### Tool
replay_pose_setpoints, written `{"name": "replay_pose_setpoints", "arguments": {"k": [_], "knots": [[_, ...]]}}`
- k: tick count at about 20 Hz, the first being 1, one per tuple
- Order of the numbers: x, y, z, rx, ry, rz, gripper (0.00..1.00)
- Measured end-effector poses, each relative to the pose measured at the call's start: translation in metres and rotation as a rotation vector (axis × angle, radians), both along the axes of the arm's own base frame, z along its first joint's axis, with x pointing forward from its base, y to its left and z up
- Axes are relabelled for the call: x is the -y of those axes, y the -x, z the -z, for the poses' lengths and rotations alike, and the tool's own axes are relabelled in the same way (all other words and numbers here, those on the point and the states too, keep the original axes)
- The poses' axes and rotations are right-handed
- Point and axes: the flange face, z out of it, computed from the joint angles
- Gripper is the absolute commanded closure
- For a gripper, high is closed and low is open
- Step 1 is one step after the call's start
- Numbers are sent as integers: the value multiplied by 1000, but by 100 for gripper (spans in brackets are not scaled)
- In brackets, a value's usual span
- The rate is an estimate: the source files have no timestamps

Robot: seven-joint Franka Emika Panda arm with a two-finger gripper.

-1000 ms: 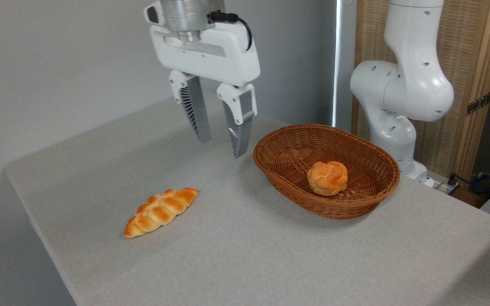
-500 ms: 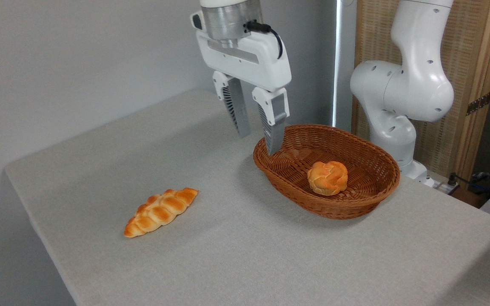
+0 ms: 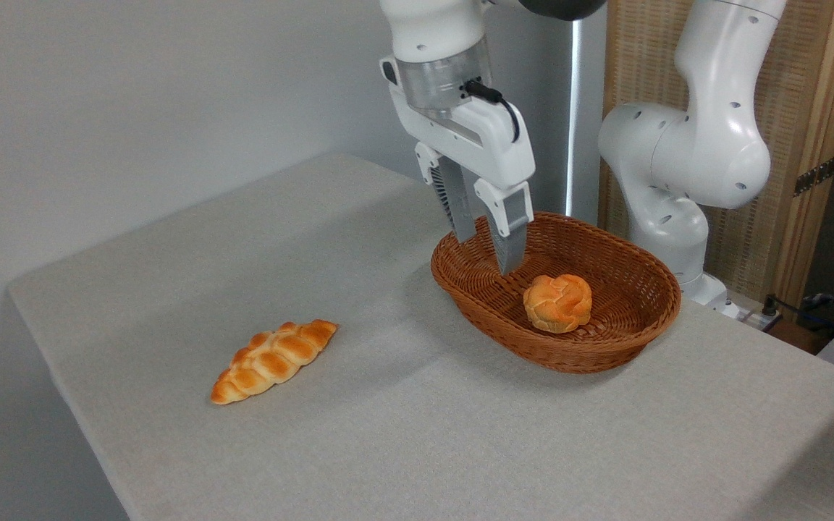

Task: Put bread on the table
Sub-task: 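Move the open gripper over the basket and lower it around the round bun, then close the gripper on the round bun inside the basket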

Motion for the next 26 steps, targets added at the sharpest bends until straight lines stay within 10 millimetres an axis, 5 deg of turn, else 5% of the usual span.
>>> {"name": "replay_pose_setpoints", "arguments": {"k": [10, 26], "knots": [[-9, 11, 25, -51, -23, 0, 0], [-33, 59, 76, -69, -44, 40, 0]]}}
